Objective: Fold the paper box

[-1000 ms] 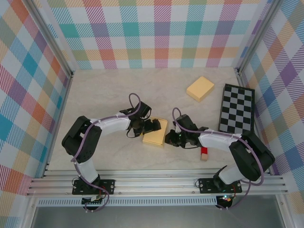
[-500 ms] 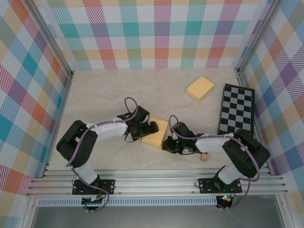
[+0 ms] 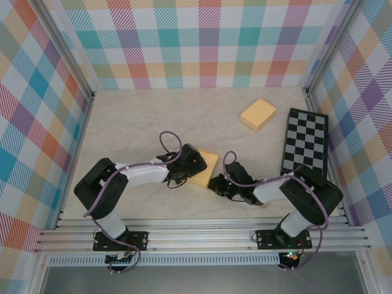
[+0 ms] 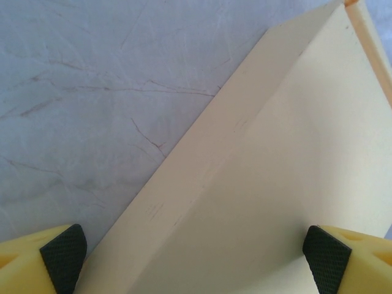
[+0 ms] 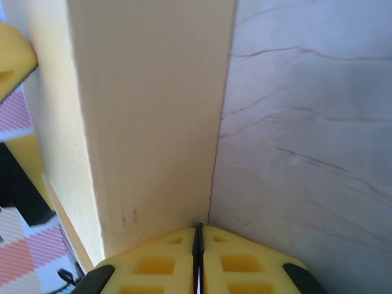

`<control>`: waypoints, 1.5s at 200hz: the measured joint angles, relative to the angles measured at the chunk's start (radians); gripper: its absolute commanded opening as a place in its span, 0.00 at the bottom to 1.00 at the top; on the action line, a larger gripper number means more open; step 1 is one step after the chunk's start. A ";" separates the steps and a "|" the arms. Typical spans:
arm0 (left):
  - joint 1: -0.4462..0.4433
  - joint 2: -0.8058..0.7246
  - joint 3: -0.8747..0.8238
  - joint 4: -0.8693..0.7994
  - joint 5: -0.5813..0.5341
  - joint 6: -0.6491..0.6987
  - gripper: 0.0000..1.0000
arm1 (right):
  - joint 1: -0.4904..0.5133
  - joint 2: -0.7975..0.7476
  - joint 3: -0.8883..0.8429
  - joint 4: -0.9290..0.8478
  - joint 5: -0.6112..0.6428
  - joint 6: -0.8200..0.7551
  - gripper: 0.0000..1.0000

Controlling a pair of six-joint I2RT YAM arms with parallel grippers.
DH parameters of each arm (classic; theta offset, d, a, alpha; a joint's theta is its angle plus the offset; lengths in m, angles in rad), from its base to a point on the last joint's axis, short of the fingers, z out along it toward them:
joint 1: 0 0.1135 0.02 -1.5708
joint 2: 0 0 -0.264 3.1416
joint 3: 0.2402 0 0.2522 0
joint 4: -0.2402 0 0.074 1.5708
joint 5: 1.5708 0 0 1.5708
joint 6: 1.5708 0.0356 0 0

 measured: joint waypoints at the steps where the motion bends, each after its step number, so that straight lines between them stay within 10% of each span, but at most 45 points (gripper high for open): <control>1: -0.002 0.000 0.000 0.001 -0.003 -0.005 0.94 | 0.002 -0.002 0.000 0.000 0.004 0.003 0.11; 107: -0.002 0.021 0.053 -0.064 0.000 -0.058 0.95 | 0.080 -0.278 0.037 -0.327 0.243 0.029 0.11; 159: 0.114 0.070 0.215 -0.238 0.066 0.157 0.96 | -0.291 -0.452 0.045 -0.549 0.045 -0.267 0.12; 195: 0.154 0.146 0.402 -0.286 0.095 0.315 0.95 | -0.461 -0.282 0.202 -0.614 -0.153 -0.494 0.11; 300: 0.156 0.386 0.587 -0.303 0.181 0.433 0.94 | -0.474 0.216 0.396 -0.426 -0.369 -0.603 0.11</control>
